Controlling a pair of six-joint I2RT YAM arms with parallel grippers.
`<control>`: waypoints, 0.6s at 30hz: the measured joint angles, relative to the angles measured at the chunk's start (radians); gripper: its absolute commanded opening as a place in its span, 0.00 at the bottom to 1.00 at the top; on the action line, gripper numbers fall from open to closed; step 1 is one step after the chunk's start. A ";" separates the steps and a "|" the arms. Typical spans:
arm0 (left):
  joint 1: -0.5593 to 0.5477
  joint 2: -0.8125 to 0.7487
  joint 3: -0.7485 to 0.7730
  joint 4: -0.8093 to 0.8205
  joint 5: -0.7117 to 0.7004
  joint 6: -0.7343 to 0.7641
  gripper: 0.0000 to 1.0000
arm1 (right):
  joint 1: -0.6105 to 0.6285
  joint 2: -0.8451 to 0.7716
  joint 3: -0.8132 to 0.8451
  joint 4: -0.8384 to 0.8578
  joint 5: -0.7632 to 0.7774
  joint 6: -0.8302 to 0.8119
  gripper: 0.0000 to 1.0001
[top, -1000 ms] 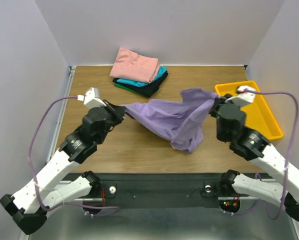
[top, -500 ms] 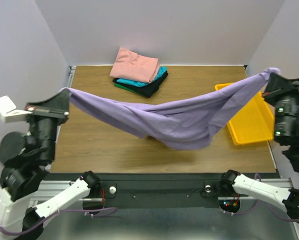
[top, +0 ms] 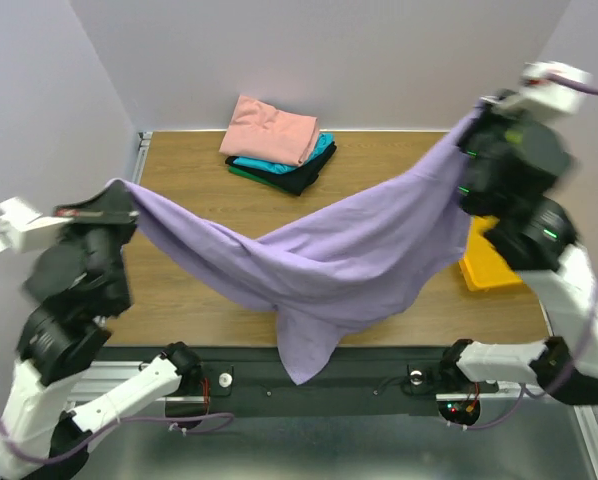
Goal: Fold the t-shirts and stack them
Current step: Flatten the tshirt out
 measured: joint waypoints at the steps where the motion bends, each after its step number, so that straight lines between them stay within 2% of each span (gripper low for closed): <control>1: 0.005 0.042 -0.016 -0.018 -0.033 -0.023 0.00 | -0.034 0.064 -0.008 0.000 -0.009 0.000 0.00; 3: 0.026 0.118 -0.058 -0.034 -0.061 -0.056 0.00 | -0.118 0.173 -0.032 0.002 -0.058 0.011 0.01; 6: 0.172 0.237 -0.195 0.000 -0.006 -0.059 0.00 | -0.284 0.346 -0.079 -0.008 -0.167 0.053 0.00; 9: 0.369 0.363 -0.372 0.130 0.171 -0.006 0.00 | -0.429 0.515 -0.120 -0.030 -0.281 0.117 0.00; 11: 0.456 0.437 -0.443 0.206 0.278 0.024 0.00 | -0.494 0.625 -0.107 -0.029 -0.349 0.158 0.00; 16: 0.566 0.687 -0.438 0.380 0.460 0.085 0.00 | -0.583 0.906 0.061 -0.022 -0.483 0.195 0.01; 17: 0.582 0.739 -0.419 0.401 0.488 0.100 0.00 | -0.588 0.968 0.115 -0.024 -0.509 0.192 0.05; 18: 0.599 0.805 -0.388 0.426 0.538 0.117 0.00 | -0.589 1.012 0.161 -0.019 -0.530 0.190 0.16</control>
